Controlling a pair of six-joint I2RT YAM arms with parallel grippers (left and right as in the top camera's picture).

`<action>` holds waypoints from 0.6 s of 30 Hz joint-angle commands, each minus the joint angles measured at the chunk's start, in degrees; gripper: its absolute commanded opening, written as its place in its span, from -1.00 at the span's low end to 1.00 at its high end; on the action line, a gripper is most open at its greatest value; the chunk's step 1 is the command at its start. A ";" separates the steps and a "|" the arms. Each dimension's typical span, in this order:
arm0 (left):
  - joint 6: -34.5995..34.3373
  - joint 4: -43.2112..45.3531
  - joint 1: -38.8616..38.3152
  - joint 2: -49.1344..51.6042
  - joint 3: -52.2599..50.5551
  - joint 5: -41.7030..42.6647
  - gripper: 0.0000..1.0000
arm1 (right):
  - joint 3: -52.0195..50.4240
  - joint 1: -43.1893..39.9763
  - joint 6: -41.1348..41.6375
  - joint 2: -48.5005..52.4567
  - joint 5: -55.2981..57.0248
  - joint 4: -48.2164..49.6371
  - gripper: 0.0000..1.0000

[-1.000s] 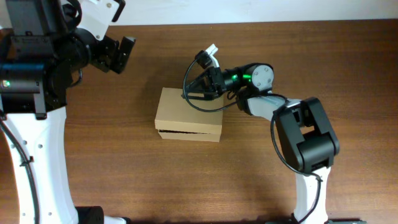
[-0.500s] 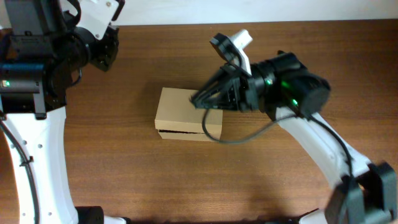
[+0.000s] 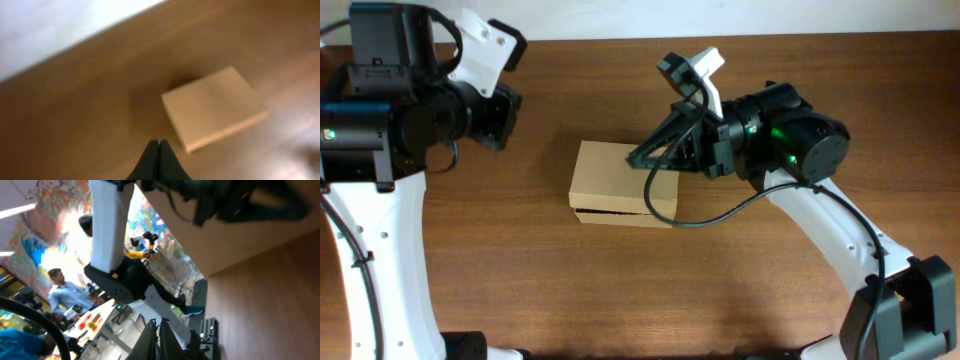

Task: Pack container

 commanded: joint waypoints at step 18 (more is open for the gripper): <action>-3.45 10.10 0.35 -15.43 0.20 -0.07 -0.96 | 15.30 -9.01 -3.80 -2.56 2.45 -0.15 -0.92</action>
